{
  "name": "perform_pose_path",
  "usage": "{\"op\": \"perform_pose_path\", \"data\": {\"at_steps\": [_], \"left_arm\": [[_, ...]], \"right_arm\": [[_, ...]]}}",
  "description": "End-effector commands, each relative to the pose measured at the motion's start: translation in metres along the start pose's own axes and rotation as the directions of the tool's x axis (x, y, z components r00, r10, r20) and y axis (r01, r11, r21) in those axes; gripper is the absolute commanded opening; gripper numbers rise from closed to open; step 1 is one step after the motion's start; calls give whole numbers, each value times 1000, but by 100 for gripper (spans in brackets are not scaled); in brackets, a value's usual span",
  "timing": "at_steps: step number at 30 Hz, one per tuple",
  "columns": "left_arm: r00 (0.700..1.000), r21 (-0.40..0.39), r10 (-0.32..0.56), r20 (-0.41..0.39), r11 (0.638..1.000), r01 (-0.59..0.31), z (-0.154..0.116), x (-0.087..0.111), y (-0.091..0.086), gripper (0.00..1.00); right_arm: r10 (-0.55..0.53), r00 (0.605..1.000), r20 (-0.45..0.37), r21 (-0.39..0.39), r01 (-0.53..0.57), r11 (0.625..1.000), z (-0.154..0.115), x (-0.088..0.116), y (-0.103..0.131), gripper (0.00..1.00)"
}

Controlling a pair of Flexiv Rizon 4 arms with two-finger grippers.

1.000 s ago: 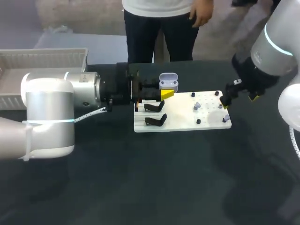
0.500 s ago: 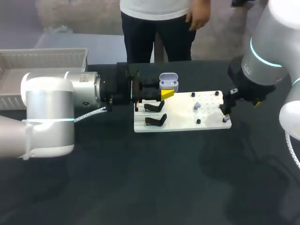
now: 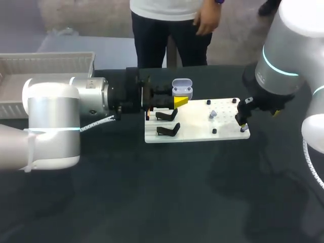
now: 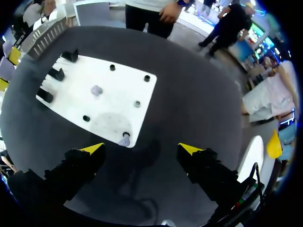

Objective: Pick up each earbud case from the left stands, insert the matching earbuds, close the lid, and place the case in the box.

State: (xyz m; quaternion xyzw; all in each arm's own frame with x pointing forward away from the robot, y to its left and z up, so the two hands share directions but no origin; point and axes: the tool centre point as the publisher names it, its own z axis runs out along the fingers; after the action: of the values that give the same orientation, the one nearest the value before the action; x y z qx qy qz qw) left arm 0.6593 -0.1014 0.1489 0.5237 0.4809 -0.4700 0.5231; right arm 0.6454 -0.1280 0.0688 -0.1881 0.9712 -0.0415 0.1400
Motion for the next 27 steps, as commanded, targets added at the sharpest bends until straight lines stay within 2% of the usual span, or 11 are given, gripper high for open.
{"op": "perform_pose_path", "data": {"at_steps": [1,7,13,21,22,23,24,27], "left_arm": [[1000,-6,4,4,1000,-4,0,1,-1,0],[1000,-6,4,4,1000,-4,0,1,-1,0],[1000,-6,4,4,1000,-4,0,1,-1,0],[1000,-6,4,4,1000,-4,0,1,-1,0],[1000,-6,4,4,1000,-4,0,1,-1,0],[1000,-6,4,4,1000,-4,0,1,-1,0],[1000,-6,4,4,1000,-4,0,1,-1,0],[1000,-6,4,4,1000,-4,0,1,-1,0]], "right_arm": [[-1,1000,-28,-9,1,1000,5,-3,3,100],[38,999,-30,-19,-38,999,12,1,11,100],[1,999,-50,-26,-2,1000,21,5,21,100],[7,997,-80,-46,-10,999,34,8,24,100],[8,997,-80,-47,-11,999,35,6,24,96],[8,997,-81,-47,-12,999,35,5,24,73],[10,997,-81,-47,-14,999,36,4,23,58],[9,997,-82,-51,-14,999,37,1,23,53]]}}
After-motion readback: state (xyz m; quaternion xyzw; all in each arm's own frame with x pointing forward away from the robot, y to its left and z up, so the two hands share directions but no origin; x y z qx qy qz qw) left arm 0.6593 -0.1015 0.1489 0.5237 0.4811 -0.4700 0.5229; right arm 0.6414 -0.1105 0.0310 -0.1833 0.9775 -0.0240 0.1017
